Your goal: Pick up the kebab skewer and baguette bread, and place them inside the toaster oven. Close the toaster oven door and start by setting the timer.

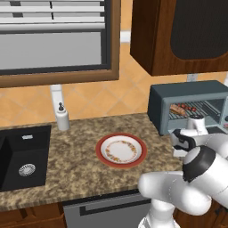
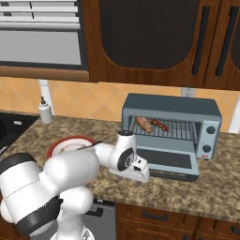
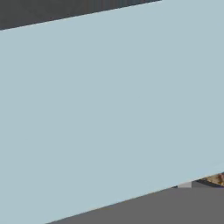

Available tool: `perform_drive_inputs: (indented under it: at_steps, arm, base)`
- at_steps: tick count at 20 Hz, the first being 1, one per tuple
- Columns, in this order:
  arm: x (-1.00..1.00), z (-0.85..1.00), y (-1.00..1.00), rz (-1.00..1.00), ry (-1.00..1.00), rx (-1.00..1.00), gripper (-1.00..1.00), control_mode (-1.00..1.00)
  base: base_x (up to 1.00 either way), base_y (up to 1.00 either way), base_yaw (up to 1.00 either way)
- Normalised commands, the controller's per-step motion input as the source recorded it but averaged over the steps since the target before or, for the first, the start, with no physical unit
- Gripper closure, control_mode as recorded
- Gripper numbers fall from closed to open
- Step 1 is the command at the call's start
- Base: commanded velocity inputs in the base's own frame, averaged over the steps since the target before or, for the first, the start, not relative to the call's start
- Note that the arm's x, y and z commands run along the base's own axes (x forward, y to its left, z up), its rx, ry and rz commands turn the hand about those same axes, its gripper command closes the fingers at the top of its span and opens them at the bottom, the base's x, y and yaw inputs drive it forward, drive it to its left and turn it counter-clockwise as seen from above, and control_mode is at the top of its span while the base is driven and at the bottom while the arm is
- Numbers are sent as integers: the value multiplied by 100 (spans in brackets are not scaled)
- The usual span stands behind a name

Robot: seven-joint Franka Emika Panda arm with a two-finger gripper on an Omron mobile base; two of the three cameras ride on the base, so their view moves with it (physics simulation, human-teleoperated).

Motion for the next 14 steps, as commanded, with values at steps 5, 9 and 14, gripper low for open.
perform_drive_inputs:
  at_steps: [5, 9, 14]
  arm:
    - [36, -2, 0, 1, -6, 2, -100, -100]
    - [52, 0, 0, 0, -12, 7, -100, -100]
    - [78, 17, 0, 0, -15, 7, -100, -100]
  base:
    - [0, 0, 0]
    - [0, 0, 0]
    - [0, 0, 0]
